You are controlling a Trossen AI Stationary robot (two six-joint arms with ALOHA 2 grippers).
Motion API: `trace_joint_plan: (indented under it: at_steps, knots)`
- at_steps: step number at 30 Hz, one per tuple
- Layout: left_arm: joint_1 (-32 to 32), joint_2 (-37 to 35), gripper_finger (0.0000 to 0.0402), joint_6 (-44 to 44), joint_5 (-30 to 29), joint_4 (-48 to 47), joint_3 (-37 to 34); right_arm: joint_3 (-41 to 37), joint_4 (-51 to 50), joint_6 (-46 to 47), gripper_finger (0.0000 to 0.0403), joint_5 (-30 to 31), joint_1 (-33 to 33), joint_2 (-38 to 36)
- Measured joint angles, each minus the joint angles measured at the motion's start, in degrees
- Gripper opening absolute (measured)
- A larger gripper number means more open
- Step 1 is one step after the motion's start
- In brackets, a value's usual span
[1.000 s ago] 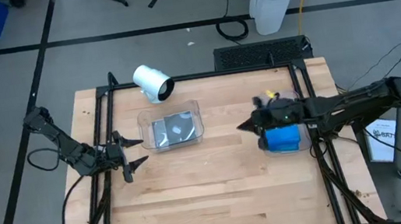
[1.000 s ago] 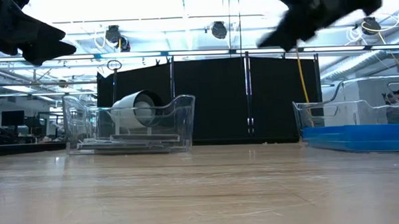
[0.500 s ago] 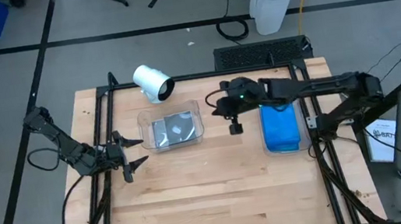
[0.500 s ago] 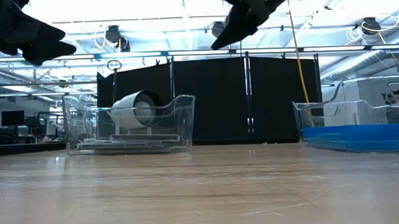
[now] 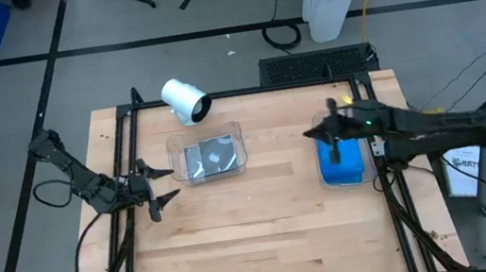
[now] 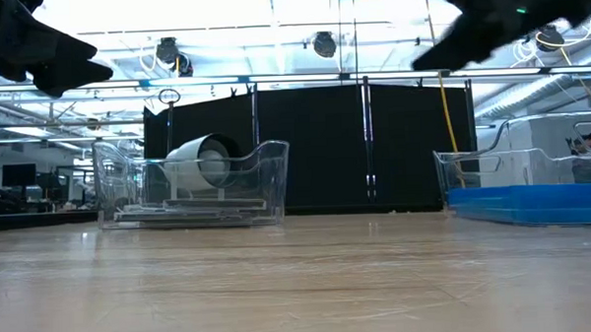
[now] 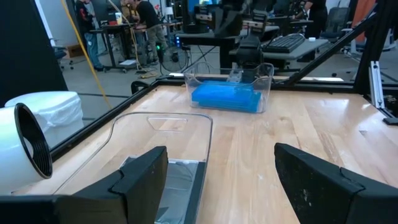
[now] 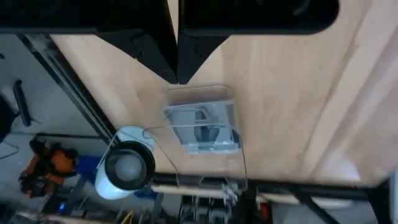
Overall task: Pick & place jewel cases by type
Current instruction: Move the left transparent bin to the left
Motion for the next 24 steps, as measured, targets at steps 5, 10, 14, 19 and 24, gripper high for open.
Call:
trace_joint_plan:
  at_steps: [5,10,14,19,24]
  knots:
    - [0.0,0.0,0.0296,0.0,0.0,0.0,0.0,-9.4,4.4,1.0,0.0,0.0,0.0,-14.7]
    - [0.0,0.0,0.0296,0.0,0.0,0.0,0.0,-17.4,7.6,2.8,0.0,0.0,0.0,-26.1]
    - [0.0,0.0,0.0296,0.0,0.0,0.0,0.0,-21.7,6.8,4.8,0.0,0.0,0.0,-32.4]
    - [0.0,0.0,0.0296,0.0,0.0,0.4,0.0,-23.4,4.8,4.9,0.0,0.1,0.0,-37.4]
    - [0.0,0.0,0.0296,0.8,-0.1,0.4,0.0,-26.2,6.0,5.0,0.0,0.2,0.0,-40.0]
